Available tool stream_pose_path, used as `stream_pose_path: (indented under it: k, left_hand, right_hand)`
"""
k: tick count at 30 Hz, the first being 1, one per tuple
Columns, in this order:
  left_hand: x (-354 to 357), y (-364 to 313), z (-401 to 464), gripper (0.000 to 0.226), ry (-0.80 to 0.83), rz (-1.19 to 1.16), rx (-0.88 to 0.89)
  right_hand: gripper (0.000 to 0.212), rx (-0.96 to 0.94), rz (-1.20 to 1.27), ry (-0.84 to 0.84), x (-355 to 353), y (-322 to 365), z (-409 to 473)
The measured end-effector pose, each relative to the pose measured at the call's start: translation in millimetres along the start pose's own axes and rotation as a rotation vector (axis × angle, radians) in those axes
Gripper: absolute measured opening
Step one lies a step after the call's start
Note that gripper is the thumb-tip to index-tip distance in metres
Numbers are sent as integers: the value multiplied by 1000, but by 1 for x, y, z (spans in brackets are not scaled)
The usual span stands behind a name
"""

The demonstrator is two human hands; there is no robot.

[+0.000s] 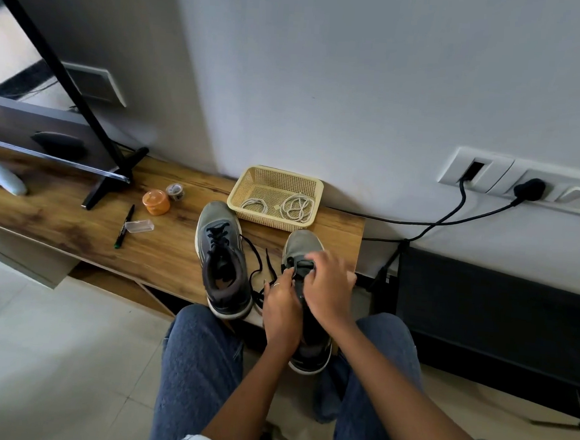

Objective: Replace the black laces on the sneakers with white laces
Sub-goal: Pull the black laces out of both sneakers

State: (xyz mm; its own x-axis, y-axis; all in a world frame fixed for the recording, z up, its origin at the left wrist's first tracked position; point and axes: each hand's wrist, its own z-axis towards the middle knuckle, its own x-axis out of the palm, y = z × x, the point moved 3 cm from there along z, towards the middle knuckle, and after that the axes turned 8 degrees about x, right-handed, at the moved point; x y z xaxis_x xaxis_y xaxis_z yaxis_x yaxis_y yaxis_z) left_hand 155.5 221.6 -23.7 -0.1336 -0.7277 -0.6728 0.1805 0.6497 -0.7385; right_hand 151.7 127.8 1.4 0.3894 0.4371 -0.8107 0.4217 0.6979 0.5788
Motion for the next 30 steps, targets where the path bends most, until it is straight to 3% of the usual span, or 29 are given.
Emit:
stream_pose_path:
  k: [3,6,11,16,19,24,25,27,30]
  left_hand:
    - [-3,-4,-2,38,22,-29,-19]
    - [-2,-1,-2,41,32,-8,-23]
    - [-1,-1,-1,45,28,5,-53]
    - [1,-1,1,47,8,22,-40]
    - [1,-1,2,46,11,25,-41]
    - [1,1,3,45,14,50,-44]
    - [1,1,3,46,16,50,-42]
    - [1,1,3,48,15,42,-39]
    - [2,2,3,49,23,42,-55]
  right_hand:
    - [27,-85,-300,142,12,2,-3]
    - [26,-67,-374,180,21,-4,-6]
    - [19,37,-60,106,21,-16,-2]
    - [24,100,269,-128,10,-21,-10]
    - [26,405,508,-231,6,-35,-10]
    - [22,1106,1241,-291,1,-52,-8]
    - [23,1153,1227,-263,-2,-53,-8]
    - [22,1060,884,-184,-7,-55,-4]
    - [26,640,349,-214,-16,-39,-6]
